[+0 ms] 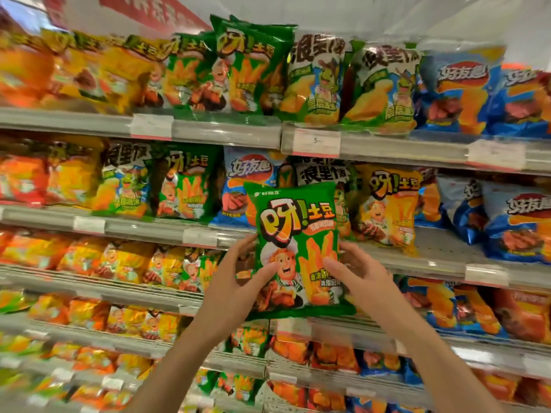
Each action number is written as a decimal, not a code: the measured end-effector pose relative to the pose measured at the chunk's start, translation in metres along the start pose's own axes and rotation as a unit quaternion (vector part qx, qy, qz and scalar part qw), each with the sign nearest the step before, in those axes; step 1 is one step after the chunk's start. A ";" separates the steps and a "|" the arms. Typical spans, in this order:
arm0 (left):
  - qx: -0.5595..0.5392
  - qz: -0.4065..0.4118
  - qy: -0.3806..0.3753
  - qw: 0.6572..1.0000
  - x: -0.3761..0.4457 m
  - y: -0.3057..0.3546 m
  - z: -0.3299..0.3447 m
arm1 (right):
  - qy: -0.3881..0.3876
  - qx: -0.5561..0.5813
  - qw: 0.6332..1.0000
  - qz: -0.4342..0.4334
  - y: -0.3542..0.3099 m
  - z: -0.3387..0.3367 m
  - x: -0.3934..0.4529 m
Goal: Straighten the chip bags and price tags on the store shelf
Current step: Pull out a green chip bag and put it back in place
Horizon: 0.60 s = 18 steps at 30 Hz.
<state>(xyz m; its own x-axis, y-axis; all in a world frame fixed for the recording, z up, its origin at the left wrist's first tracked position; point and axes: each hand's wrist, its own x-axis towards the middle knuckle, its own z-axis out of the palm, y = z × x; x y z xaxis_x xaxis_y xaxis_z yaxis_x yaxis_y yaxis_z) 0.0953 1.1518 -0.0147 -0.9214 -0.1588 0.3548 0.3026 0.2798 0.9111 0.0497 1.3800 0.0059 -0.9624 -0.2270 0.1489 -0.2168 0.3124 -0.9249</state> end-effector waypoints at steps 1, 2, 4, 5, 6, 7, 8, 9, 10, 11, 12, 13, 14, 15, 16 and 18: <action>0.007 -0.001 0.000 1.000 0.012 -0.002 -0.008 | -0.001 0.005 1.000 0.002 -0.001 0.005 0.014; 0.018 -0.003 0.002 1.000 0.024 -0.005 -0.016 | -0.004 0.013 1.000 0.003 -0.002 0.012 0.026; 0.040 0.001 0.004 0.999 0.045 -0.011 -0.034 | -0.005 0.031 0.999 0.002 -0.007 0.025 0.048; 0.041 0.002 0.003 0.999 0.054 -0.015 -0.043 | -0.008 0.041 0.999 0.000 -0.010 0.032 0.059; 0.033 -0.001 0.000 0.999 0.062 -0.018 -0.051 | -0.012 0.048 0.999 -0.003 -0.013 0.039 0.068; 0.024 -0.004 -0.005 1.000 0.069 -0.020 -0.059 | -0.016 0.054 0.998 -0.006 -0.016 0.047 0.074; 0.017 -0.002 -0.009 1.000 0.073 -0.023 -0.068 | -0.019 0.054 0.998 -0.008 -0.019 0.055 0.079; 0.016 0.001 -0.013 1.000 0.077 -0.026 -0.075 | -0.018 0.053 0.998 -0.010 -0.021 0.062 0.084; 0.018 0.004 -0.016 1.000 0.081 -0.029 -0.082 | -0.017 0.051 0.999 -0.009 -0.024 0.070 0.088; 0.022 0.004 -0.020 1.000 0.087 -0.034 -0.091 | -0.015 0.054 0.998 -0.005 -0.027 0.078 0.093; 0.024 0.001 -0.024 0.999 0.091 -0.038 -0.096 | -0.014 0.057 0.998 0.001 -0.028 0.083 0.095; 0.018 0.000 -0.028 0.999 0.094 -0.040 -0.101 | -0.012 0.057 0.998 0.005 -0.030 0.087 0.096; 0.010 0.003 -0.036 0.999 0.097 -0.044 -0.109 | -0.007 0.054 0.999 0.009 -0.032 0.095 0.098; 0.005 0.006 -0.047 0.999 0.101 -0.048 -0.117 | 0.004 0.053 0.999 0.010 -0.032 0.104 0.098; 0.002 0.010 -0.059 0.998 0.105 -0.051 -0.124 | 0.016 0.056 0.998 0.014 -0.034 0.112 0.098; -0.001 0.019 -0.077 0.997 0.112 -0.059 -0.139 | 0.037 0.063 0.997 0.030 -0.038 0.129 0.096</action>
<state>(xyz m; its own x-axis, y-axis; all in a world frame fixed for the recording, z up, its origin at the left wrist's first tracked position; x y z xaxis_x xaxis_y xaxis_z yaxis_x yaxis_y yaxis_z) 0.0083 0.9861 0.0005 -0.9356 0.0002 0.3530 0.3387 0.2816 0.8977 -0.0138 1.2271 0.0107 -0.9835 -0.1407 0.1134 -0.1409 0.2041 -0.9688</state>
